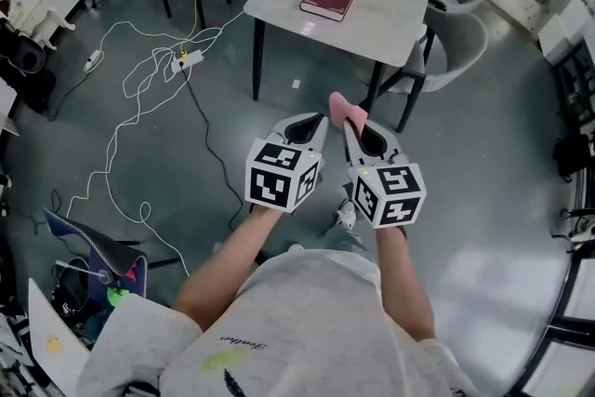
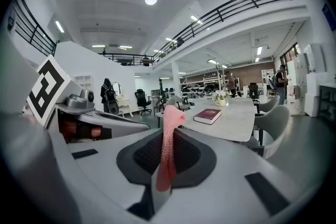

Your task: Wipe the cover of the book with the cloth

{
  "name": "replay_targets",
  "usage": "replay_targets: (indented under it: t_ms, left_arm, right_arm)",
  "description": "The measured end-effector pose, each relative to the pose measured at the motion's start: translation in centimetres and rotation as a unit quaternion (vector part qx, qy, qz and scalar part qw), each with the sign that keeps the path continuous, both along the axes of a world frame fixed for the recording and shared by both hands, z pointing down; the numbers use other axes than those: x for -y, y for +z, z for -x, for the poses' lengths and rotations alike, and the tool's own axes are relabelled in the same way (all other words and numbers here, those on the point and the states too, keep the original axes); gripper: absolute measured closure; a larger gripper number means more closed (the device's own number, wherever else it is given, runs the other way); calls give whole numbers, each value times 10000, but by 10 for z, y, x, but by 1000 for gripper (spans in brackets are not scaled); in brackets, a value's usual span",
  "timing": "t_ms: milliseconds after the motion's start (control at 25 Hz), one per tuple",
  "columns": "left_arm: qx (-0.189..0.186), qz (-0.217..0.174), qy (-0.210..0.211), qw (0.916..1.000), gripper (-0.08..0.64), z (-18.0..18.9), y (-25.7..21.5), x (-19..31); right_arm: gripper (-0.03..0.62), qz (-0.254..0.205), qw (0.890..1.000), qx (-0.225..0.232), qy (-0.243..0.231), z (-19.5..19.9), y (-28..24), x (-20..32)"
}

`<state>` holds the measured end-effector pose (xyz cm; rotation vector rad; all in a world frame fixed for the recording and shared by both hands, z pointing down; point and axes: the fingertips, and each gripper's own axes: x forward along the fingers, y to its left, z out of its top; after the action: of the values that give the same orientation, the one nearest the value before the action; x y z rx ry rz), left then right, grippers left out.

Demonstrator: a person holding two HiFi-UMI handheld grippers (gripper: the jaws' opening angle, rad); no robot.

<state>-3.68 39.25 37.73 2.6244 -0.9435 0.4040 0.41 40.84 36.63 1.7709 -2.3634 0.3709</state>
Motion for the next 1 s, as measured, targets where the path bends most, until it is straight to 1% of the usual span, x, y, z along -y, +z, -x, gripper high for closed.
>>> replay_targets:
  t_ms: [280,440,560,1000]
  left_arm:
    - [86,42,-95,9999,554,-42,6,47]
    - [90,95,-165,9998,554,-70,3,75]
    - [140,63,-201,9997,553,-91,1,93]
    - [379,73,-284,9989,554,-161,2,139]
  right_arm:
    - [572,90,9998,109,-132,-43,12,46]
    - [572,96,9995,119,-270,-67,11,74]
    - [572,86,9993,164,-328,-87,10,93]
    - [572,119,9977,387,-538,-155,12,143]
